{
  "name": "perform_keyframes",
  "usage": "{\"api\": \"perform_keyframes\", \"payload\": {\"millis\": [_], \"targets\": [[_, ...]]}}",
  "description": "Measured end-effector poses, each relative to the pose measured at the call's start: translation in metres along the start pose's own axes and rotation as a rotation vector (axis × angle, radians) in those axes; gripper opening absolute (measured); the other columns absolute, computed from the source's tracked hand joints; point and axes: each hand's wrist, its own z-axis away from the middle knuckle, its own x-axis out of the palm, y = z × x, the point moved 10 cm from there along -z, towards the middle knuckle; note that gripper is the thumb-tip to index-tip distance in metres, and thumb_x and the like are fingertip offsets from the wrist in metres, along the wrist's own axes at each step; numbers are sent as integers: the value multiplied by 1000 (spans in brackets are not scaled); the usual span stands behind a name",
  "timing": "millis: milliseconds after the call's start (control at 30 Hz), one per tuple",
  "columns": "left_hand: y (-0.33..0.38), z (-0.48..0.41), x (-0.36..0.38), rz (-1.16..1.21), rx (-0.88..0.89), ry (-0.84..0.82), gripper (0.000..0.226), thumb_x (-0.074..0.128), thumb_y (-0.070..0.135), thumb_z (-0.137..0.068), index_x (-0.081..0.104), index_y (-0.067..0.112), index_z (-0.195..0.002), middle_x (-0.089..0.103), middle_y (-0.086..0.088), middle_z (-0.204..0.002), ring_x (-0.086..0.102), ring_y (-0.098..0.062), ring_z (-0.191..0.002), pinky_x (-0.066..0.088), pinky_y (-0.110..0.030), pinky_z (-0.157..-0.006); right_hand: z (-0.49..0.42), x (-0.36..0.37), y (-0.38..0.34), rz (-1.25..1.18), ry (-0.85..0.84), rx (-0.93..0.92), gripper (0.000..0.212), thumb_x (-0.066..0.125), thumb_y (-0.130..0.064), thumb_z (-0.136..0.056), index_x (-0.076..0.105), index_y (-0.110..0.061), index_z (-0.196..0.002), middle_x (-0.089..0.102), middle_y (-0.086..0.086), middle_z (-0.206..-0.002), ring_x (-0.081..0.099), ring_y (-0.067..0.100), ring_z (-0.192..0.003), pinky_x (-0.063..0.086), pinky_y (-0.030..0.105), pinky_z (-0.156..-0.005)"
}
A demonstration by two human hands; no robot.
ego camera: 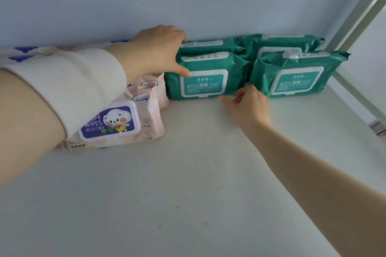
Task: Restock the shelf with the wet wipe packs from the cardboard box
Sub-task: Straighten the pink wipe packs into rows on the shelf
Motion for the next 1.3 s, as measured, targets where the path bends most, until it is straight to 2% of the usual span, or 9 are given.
{"api": "perform_keyframes", "payload": {"millis": [300,500,600,700,867,1000,1100,1200,1300], "targets": [[2,-6,5,30,5,8,72,70,51,-70,51,15,-129,51,-9,-122,44,-28,-118,42,-43,-93,-23,10,-1,11,53,101,34,59,-41,-87,59,-10,-103,65,10,-108,57,31,-103,39,32,-74],[22,-1,2,-144,-59,-110,68,66,45,-80,41,14,-135,49,-11,-131,48,-32,-120,45,-43,-93,-5,2,-16,13,-353,-97,28,66,-36,-84,64,-11,-96,71,9,-101,65,25,-92,48,28,-72],[73,0,-26,-156,91,59,56,60,36,-86,40,19,-136,49,-7,-135,49,-31,-120,41,-41,-94,15,-27,-11,194,-537,-215,25,65,-38,-84,63,-14,-93,71,5,-100,67,23,-90,46,25,-64],[134,4,-41,-197,263,126,47,55,35,-90,43,22,-133,54,-2,-130,52,-28,-116,41,-38,-90,13,-65,9,606,-501,-297,29,59,-43,-87,64,-19,-102,64,-1,-110,58,21,-104,49,33,-86],[166,-4,10,-351,196,-384,43,51,47,-89,58,16,-118,65,-2,-108,59,-23,-100,36,-26,-57,-9,-112,40,1036,-367,-292,40,52,-47,-90,57,-17,-116,60,2,-117,58,23,-106,45,32,-79],[160,5,46,-399,121,-653,48,49,49,-89,58,12,-118,65,0,-105,61,-21,-104,34,-23,-53,-18,-130,54,1126,-348,-289,43,52,-46,-90,54,-16,-121,59,3,-115,58,22,-103,40,29,-74],[165,-1,41,-451,132,-524,42,47,52,-90,60,19,-112,64,0,-110,54,-18,-90,29,-22,-51,-23,-137,61,1111,-331,-279,44,52,-45,-90,52,-16,-123,57,3,-117,56,22,-105,38,29,-73],[173,-15,7,-262,107,-209,29,49,55,-87,58,28,-85,64,6,-95,56,-18,-85,35,-25,-59,-28,-142,66,994,-296,-233,44,53,-46,-90,53,-17,-122,57,2,-116,53,19,-99,38,29,-71],[178,-23,-29,-44,116,86,29,57,53,-83,53,25,-86,63,5,-91,57,-22,-88,40,-30,-64,-36,-148,74,738,-216,-152,48,56,-47,-87,50,-18,-125,55,1,-118,49,18,-94,36,28,-70]]}}
